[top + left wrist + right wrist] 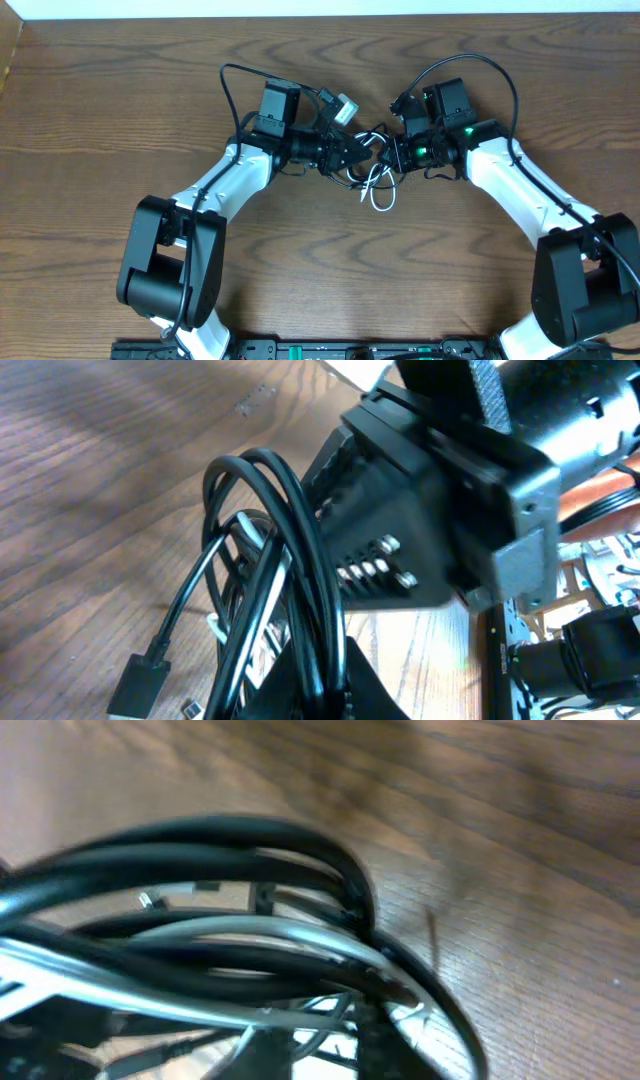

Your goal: Untangle cables

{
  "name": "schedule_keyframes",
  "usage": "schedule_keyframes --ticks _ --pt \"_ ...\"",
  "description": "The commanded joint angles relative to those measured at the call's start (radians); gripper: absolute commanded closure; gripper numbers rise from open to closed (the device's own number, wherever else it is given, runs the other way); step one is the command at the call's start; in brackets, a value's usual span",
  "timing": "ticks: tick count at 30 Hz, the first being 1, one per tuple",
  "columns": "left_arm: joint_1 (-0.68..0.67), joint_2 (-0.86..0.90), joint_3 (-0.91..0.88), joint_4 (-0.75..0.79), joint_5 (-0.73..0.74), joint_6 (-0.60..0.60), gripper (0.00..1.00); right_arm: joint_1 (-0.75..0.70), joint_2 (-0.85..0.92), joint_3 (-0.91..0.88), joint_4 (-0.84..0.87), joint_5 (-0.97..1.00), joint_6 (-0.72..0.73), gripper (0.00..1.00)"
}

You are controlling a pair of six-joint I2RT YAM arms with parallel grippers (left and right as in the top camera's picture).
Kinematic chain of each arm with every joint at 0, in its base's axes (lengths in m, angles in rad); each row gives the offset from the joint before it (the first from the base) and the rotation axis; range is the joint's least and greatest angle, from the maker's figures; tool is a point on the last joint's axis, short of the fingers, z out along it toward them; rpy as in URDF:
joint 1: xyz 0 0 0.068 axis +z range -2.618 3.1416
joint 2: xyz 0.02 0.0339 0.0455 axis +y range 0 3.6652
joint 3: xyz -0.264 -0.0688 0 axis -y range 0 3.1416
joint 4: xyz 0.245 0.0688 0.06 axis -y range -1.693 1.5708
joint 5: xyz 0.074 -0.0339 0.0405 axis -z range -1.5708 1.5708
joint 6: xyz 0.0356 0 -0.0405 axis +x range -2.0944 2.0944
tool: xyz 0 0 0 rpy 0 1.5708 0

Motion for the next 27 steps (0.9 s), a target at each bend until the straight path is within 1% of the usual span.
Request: schedule_keyframes --ticks 1,7,12,16,23,27 --pt "-0.008 0.001 0.008 0.005 0.042 -0.001 0.92 0.015 0.015 0.016 0.007 0.027 0.010 0.99" --pt "-0.008 0.001 0.008 0.004 -0.013 -0.001 0.92 0.010 0.016 0.016 0.005 0.055 0.043 0.99" --pt "-0.008 0.001 0.007 -0.019 -0.177 -0.001 0.92 -0.017 -0.021 0.017 -0.013 0.053 0.049 0.99" --pt "-0.008 0.001 0.007 -0.034 -0.283 -0.001 0.92 -0.051 -0.106 0.017 -0.055 0.053 0.037 0.99" --pt "-0.008 0.001 0.007 -0.034 -0.301 0.000 0.92 -0.119 -0.277 0.017 -0.097 0.054 0.032 0.99" --pt "-0.008 0.001 0.007 -0.038 -0.303 -0.001 0.92 -0.171 -0.338 0.017 -0.124 0.052 0.033 0.99"
